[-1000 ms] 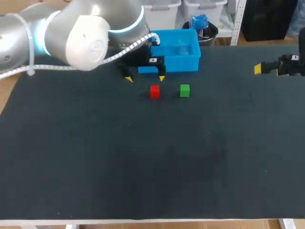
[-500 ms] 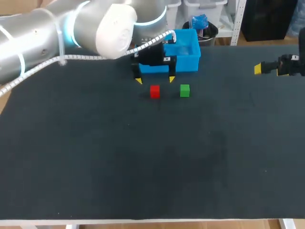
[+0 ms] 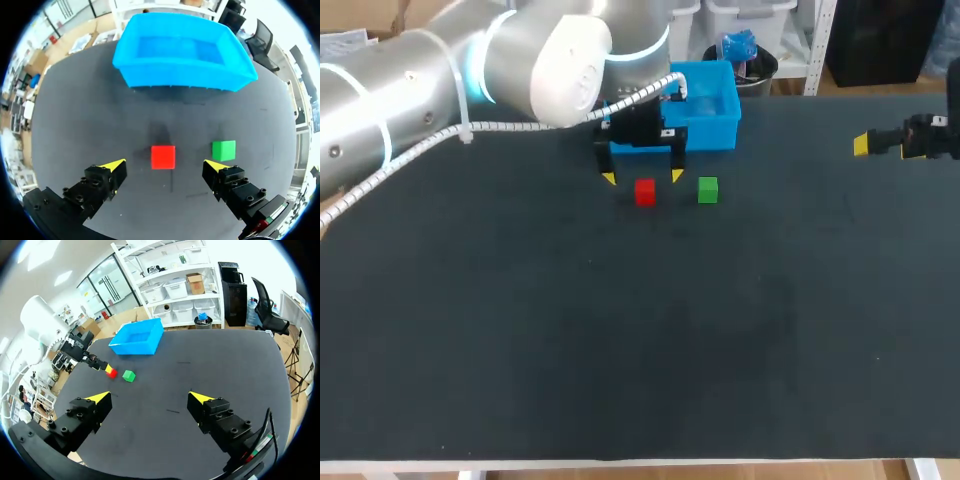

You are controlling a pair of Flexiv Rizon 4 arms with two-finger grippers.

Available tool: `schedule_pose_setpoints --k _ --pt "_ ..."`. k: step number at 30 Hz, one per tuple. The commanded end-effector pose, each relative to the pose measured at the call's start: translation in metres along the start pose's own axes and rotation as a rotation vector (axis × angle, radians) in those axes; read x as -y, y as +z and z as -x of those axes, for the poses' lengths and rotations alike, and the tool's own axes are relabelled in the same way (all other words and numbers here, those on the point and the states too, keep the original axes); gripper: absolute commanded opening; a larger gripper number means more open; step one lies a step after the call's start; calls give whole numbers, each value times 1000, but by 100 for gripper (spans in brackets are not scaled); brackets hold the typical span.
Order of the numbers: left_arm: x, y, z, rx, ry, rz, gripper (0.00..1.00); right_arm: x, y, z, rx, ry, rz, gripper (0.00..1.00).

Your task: Use the left arm to pick the red cube and place it into the blue plastic box first, then use the right arm to grasp the green cube and put it into the same blue plastic box after the first action is fully finished.

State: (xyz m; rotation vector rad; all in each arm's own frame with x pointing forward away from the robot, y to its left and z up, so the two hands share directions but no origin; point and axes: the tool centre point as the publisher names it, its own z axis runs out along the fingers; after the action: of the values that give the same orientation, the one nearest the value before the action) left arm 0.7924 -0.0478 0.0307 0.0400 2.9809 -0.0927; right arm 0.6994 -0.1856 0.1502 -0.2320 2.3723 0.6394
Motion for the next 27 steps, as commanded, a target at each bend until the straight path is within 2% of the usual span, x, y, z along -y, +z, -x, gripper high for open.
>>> schedule_pose_setpoints --k 1,11,27 --pt "2 9 -1 5 3 2 100 0 0 0 0 0 -2 100" --pt "3 27 -1 -5 1 6 100 0 0 0 0 0 -2 100" --pt "-3 39 5 -8 -22 17 100 0 0 0 0 0 -2 100"
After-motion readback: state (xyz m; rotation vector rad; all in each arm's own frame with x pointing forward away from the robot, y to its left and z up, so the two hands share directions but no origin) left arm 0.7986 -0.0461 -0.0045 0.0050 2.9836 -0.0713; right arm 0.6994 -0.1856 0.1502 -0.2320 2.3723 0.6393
